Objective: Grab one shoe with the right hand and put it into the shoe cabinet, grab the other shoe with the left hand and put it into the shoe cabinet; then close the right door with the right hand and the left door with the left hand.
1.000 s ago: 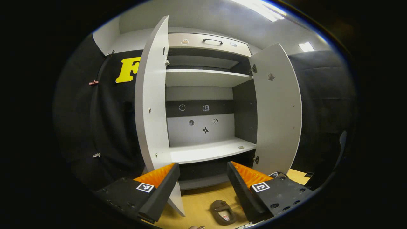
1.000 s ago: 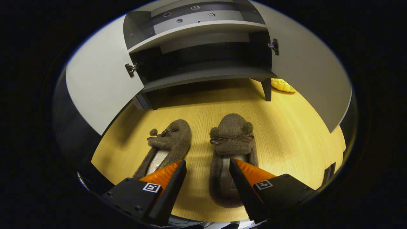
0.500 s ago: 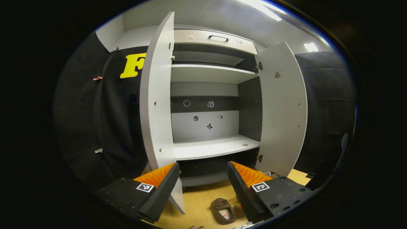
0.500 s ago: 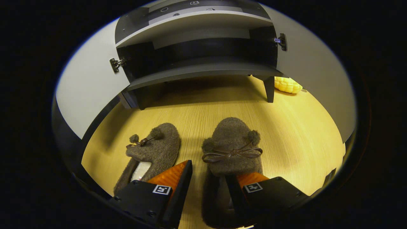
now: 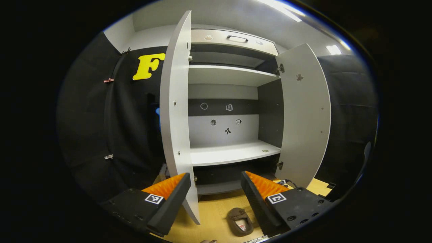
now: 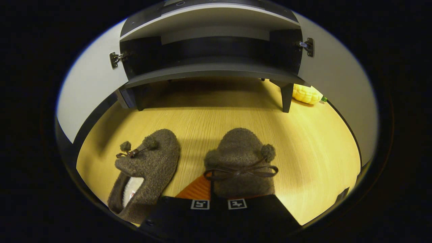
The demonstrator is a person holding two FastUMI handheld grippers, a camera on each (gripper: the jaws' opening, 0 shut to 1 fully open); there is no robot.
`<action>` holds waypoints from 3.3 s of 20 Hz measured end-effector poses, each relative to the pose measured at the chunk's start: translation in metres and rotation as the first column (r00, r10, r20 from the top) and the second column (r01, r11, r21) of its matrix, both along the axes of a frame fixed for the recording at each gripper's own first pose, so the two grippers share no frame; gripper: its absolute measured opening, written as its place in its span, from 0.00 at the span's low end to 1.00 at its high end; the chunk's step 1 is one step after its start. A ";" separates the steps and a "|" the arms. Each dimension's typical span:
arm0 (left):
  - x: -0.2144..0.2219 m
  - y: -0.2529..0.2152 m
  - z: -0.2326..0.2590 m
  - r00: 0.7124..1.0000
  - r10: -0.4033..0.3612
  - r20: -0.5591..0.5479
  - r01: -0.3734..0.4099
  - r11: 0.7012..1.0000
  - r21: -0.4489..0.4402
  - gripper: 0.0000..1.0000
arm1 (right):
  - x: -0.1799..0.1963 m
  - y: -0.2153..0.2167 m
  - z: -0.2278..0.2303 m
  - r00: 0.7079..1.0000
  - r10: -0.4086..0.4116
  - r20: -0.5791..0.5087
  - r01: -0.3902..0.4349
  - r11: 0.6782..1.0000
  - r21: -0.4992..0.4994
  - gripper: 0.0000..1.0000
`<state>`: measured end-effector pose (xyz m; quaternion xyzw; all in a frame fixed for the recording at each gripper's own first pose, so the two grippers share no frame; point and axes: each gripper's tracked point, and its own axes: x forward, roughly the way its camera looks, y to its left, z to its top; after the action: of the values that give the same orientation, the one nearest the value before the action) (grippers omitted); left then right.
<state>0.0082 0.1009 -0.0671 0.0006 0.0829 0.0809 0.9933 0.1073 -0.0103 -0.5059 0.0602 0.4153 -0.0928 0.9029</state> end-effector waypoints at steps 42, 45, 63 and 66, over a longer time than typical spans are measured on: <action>-0.013 -0.015 -0.008 0.995 0.097 0.024 -0.093 0.988 -0.126 0.95 | 0.384 -0.107 0.327 0.936 -0.075 0.345 0.072 0.997 0.021 0.05; -0.018 -0.004 -0.005 0.990 0.138 0.012 -0.136 0.985 -0.103 0.95 | 0.395 -0.114 0.313 0.941 -0.085 0.327 0.094 0.996 -0.012 0.05; -0.016 -0.015 -0.009 0.998 0.030 0.053 -0.022 0.992 -0.128 0.95 | 0.300 -0.076 0.366 0.911 0.017 0.412 -0.004 0.999 -0.034 0.98; -0.024 -0.030 -0.036 0.999 0.005 0.042 0.002 0.987 -0.161 0.95 | 0.248 -0.064 0.397 0.874 0.053 0.483 -0.044 0.999 -0.031 0.99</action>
<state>-0.0158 0.0709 -0.1032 -0.0813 0.0683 0.0746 0.9915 0.3551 -0.0742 -0.1085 0.0626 0.1770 -0.0561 0.9806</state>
